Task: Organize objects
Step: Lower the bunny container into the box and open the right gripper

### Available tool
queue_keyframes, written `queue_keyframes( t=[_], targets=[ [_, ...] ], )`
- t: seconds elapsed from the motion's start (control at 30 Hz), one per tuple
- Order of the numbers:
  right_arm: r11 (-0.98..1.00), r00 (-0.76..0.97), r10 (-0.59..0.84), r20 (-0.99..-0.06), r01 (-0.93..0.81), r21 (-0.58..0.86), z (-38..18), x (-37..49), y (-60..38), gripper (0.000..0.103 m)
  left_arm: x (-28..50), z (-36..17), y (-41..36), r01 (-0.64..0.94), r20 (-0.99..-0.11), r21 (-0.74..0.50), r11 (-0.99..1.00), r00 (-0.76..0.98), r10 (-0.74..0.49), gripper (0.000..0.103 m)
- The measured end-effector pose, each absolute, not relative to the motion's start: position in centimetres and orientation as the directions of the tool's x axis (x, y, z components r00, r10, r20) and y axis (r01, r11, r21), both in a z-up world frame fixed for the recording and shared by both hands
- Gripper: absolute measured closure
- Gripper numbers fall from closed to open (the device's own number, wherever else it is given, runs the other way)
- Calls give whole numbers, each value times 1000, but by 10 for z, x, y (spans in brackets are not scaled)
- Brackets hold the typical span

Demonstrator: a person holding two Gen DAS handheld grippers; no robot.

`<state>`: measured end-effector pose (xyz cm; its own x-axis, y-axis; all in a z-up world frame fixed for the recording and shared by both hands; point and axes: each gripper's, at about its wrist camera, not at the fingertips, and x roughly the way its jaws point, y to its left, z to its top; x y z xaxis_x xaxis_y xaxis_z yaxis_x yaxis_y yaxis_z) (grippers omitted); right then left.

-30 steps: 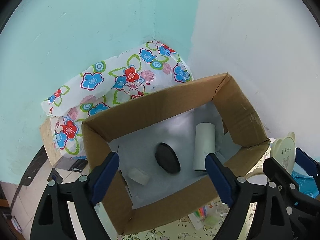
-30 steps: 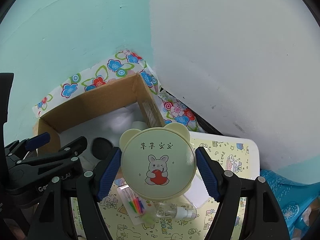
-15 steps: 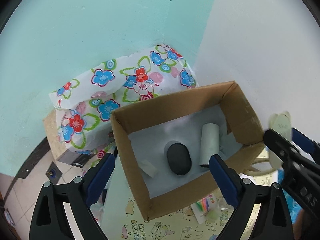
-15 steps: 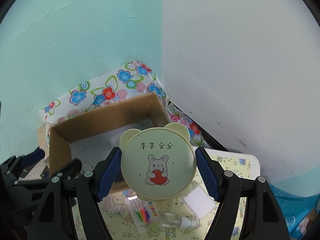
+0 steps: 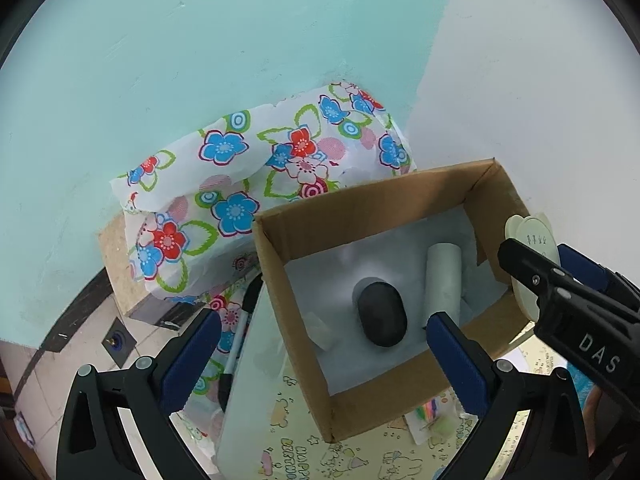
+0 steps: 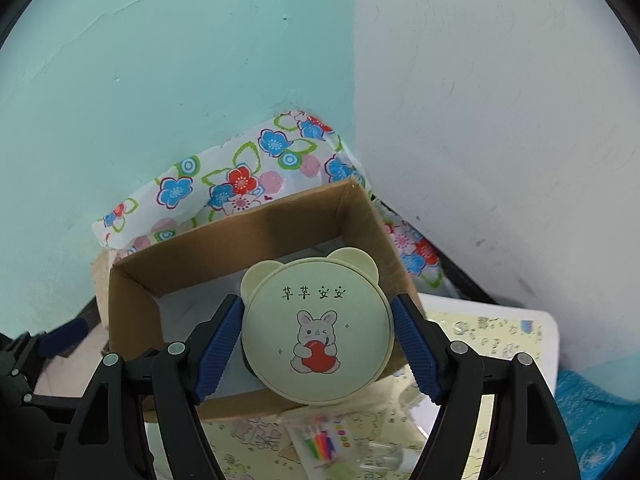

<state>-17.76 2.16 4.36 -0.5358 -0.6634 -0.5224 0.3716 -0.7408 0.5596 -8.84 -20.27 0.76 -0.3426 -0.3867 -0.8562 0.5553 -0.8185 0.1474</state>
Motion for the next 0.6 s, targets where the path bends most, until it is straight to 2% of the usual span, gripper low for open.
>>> queue_keyframes(
  t=[0.1,0.43,0.6],
  targets=[
    [-736,-532,-668,-521,366,569,43,-180,18,23,-90,7,-202,549,-852,160,-820,-342,-396,0],
    [-796,-603,-599,-527,377,474,53,-174,11,20,-91,5,-197,539,-849,173,-824,-343,-402,0],
    [-793,-608,-599,-521,362,490,51,-175,18,20,-92,3,-195,531,-851,172,-830,-344,-396,0]
  ],
)
